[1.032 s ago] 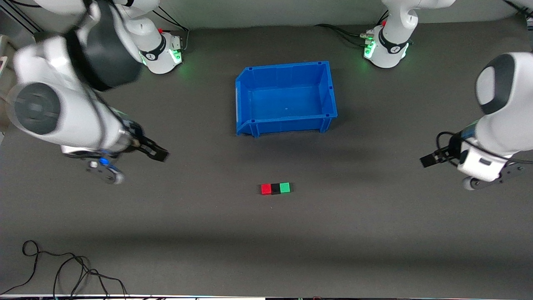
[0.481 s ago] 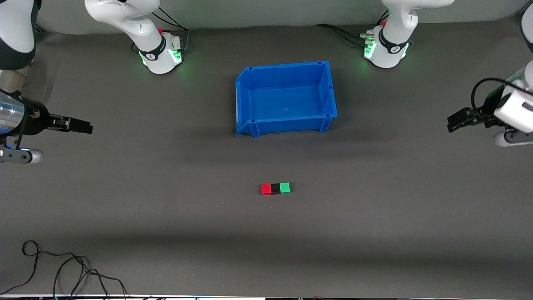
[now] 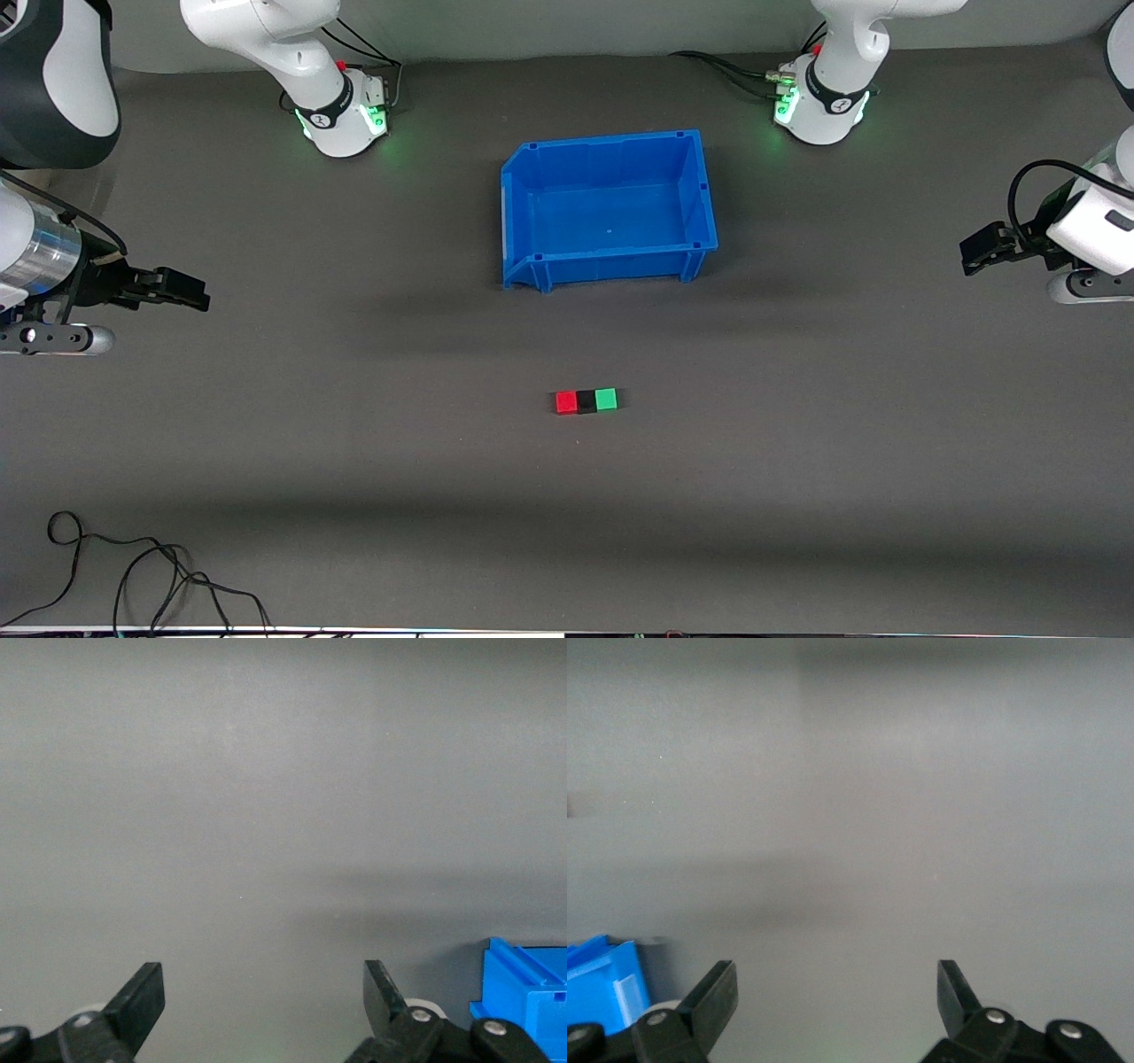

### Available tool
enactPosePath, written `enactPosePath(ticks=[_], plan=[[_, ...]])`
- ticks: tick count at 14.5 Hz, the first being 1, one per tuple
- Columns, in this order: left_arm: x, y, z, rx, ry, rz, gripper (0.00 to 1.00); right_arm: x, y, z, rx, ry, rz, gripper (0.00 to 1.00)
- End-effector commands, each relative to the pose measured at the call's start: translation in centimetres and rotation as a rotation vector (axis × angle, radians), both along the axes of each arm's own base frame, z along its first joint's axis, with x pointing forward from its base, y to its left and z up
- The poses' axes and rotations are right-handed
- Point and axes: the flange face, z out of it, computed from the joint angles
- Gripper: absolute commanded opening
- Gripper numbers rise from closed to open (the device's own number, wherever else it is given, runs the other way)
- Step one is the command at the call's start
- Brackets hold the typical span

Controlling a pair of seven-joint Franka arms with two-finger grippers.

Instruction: Attach green and red cubes to black cube

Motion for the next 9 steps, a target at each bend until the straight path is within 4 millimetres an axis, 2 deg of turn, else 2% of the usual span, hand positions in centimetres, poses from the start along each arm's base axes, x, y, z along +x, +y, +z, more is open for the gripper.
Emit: enactPosePath(ticks=[1,4,7,9], plan=[[0.0,0.6,-0.3,-0.020,-0.001,0.023,1.00,-0.4,0.1,1.1,-0.016,-0.047,0.062,1.00],[0.5,-0.4,-0.1,-0.017,-0.003,0.059,1.00,-0.3,0.2,1.0,-0.018,-0.047,0.066,1.00],[2.9,-0.7,1.2,-0.018,-0.002,0.067,1.00,-0.3,0.3,1.0,-0.019,-0.047,0.071,1.00],[3.4,-0.6,1.8,-0.013,0.066,0.071,1.00,-0.3,0.4,1.0,-0.019,-0.053,0.072,1.00]])
